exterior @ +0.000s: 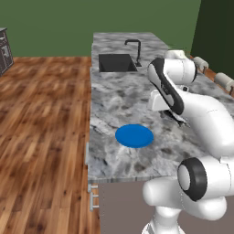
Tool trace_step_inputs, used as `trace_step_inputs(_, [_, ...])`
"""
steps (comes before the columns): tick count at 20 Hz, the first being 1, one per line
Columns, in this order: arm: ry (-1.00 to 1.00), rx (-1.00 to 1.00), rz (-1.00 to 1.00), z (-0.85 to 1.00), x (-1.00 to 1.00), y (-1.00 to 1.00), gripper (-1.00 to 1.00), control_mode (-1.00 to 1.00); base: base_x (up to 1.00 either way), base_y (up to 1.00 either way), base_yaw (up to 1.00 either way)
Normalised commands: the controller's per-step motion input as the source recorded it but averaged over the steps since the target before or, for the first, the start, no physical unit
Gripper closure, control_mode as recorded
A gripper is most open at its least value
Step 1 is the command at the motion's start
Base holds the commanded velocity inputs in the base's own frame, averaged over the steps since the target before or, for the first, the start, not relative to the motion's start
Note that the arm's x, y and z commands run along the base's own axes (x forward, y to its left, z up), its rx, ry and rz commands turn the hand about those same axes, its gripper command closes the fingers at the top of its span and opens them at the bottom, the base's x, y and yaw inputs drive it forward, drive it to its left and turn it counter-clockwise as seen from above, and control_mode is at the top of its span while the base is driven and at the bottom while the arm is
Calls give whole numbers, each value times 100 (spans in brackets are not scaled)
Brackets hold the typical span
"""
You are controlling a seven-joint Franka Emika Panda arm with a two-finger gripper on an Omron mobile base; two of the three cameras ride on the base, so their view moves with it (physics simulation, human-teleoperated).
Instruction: Take the fish from the oven and place it on the plate on the counter.
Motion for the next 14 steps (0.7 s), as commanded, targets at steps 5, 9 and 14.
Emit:
trace_step_inputs(5, [-4, 0, 3, -81, 99, 43, 100, -100, 0, 0, 0])
trace_step_inputs(9, [-5, 0, 1, -59, 100, 36, 100, -100, 0, 0, 0])
trace_step_inputs(14, [-7, 0, 0, -46, 97, 7, 100, -100, 0, 0, 0])
